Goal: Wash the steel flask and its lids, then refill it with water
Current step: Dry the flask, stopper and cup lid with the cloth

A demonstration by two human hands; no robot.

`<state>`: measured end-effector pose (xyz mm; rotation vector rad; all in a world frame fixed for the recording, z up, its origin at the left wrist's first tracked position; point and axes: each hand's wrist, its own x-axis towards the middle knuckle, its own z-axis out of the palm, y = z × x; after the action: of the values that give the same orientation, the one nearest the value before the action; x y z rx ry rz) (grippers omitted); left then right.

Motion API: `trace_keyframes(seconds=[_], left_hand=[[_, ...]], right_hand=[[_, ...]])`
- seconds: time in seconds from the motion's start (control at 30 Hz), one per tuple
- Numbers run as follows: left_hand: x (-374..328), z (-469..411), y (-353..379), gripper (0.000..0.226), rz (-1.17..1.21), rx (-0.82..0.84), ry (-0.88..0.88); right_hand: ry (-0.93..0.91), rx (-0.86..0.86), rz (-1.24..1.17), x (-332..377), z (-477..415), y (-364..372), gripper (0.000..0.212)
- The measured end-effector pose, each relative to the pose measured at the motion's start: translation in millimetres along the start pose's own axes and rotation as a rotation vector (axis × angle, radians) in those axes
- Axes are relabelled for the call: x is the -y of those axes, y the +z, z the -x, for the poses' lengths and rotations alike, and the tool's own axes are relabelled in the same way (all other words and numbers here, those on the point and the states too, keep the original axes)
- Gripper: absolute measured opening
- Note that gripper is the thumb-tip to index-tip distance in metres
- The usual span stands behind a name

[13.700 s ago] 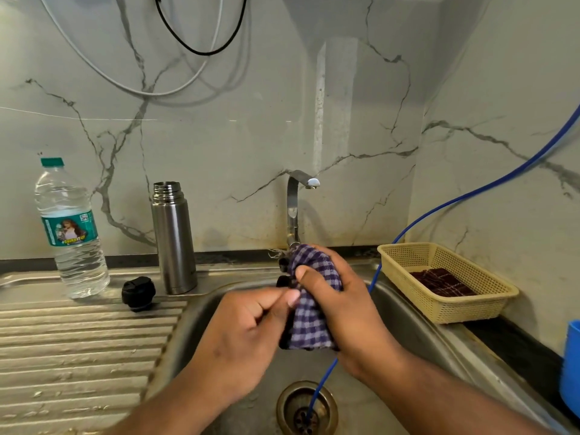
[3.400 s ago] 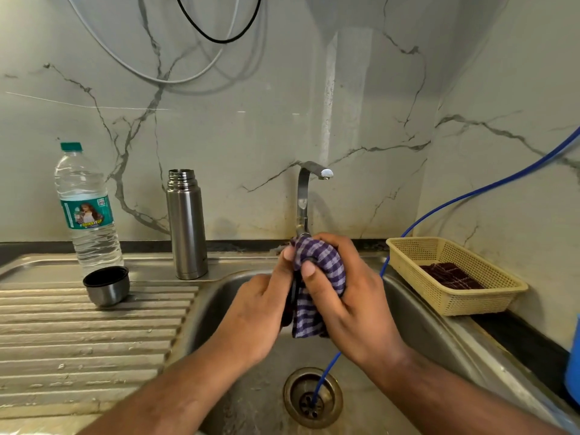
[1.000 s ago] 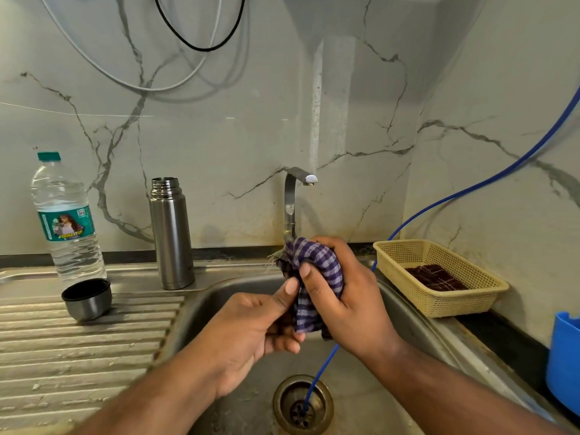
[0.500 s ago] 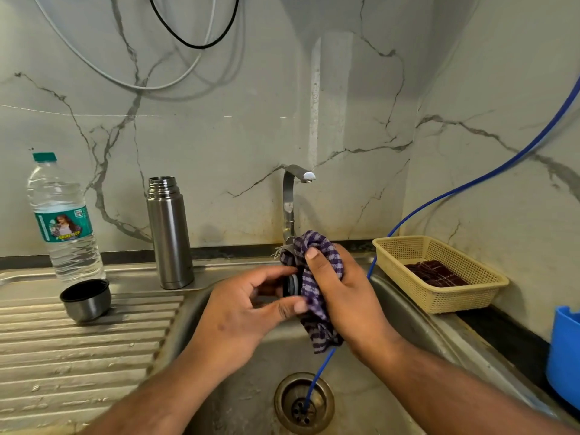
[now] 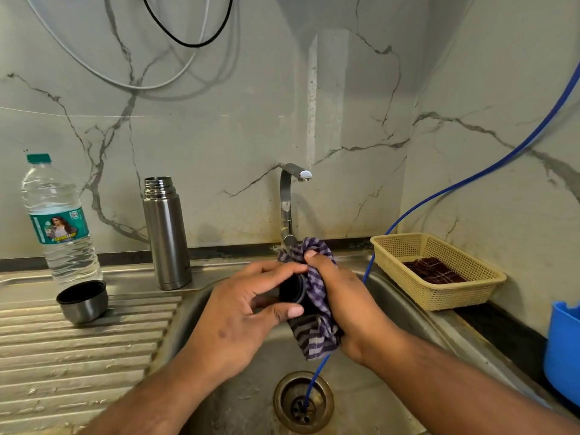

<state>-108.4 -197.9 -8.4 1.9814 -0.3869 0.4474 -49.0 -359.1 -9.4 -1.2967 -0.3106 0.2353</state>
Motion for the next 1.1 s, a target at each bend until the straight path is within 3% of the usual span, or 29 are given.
trace_keyframes(seconds=[0.07, 0.23, 0.33, 0.47, 0.53, 0.63, 0.7, 0.87, 1.1], left_hand=[[-3, 1, 1, 0.053, 0.002, 0.021, -0.007], [0, 0, 5, 0.048, 0.023, -0.038, -0.056], [0, -1, 4, 0.042, 0.266, -0.077, -0.121], [-1, -2, 8, 0.042, 0.581, 0.004, -0.252], [-2, -1, 12, 0.038, 0.598, 0.072, -0.291], [-4, 1, 15, 0.031, 0.664, 0.138, -0.371], [-5, 1, 15, 0.029, 0.697, 0.149, -0.370], [-7, 1, 18, 0.033, 0.749, 0.142, -0.296], [-8, -1, 23, 0.030, 0.969, 0.002, -0.354]], right_hand=[[0.024, -0.012, -0.020, -2, -1, -2, 0.036], [-0.248, -0.130, 0.228, -4, -4, -3, 0.033], [-0.312, -0.135, 0.206, 0, -6, -4, 0.037], [-0.387, -0.125, 0.242, 2, -6, -8, 0.038], [-0.515, -0.119, 0.329, 1, 0, -7, 0.035], [-0.834, -0.067, 0.702, 2, 6, -12, 0.033], [-0.923, -0.038, 0.789, 2, 4, -13, 0.033], [-0.617, -0.187, 0.307, 9, -1, -11, 0.030], [-0.441, -0.145, 0.132, 4, -5, -8, 0.034]])
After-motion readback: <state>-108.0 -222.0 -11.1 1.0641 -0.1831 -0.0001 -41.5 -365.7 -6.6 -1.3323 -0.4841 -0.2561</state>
